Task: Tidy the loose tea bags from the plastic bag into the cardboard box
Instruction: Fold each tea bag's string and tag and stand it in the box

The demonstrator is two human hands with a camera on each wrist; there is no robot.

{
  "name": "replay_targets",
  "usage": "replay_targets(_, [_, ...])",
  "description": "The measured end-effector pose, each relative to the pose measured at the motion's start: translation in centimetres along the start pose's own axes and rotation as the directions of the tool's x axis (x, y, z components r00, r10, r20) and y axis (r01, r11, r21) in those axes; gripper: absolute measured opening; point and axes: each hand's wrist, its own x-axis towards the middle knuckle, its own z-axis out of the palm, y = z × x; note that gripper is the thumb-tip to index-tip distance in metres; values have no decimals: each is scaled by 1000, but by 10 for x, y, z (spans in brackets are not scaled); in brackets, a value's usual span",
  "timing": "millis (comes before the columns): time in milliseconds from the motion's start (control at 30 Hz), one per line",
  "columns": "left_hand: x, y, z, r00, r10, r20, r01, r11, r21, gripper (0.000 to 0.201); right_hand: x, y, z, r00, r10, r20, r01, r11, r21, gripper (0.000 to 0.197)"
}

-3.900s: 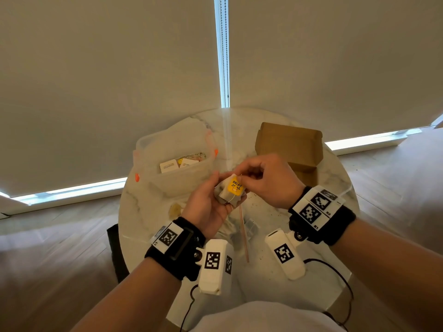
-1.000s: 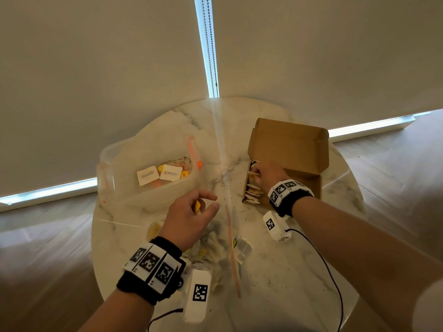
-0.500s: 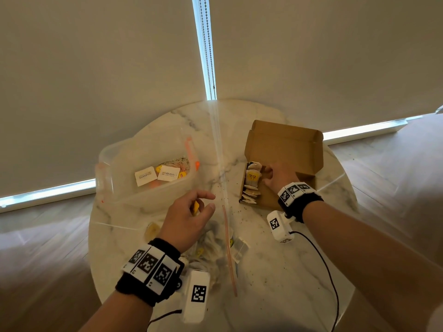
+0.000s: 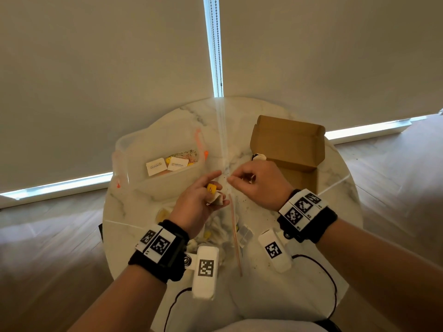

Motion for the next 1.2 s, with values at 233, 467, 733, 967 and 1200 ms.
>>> replay_targets(233, [-20,-2,6,994,83,77,-100,962,254,69,-12,-31,11,998,25,49,-29,996,80,10])
replay_targets(467, [-30,-9,8,977,199,72,-212,937,277,53,-28,-29,1,995,95,-9,-93,984,153,17])
replay_targets(733, [-35,-11,14,987,135,92,-153,960,233,44,-49,-27,-5,999,-37,35,35,998,54,30])
replay_targets(967, [-38,-9,16,976,188,109,-214,926,312,27,-48,-27,-6,995,-83,-64,83,996,10,6])
replay_targets(1200, [-37,-12,5,970,242,-32,-219,922,318,17,-46,-24,-2,997,-68,-38,71,992,103,8])
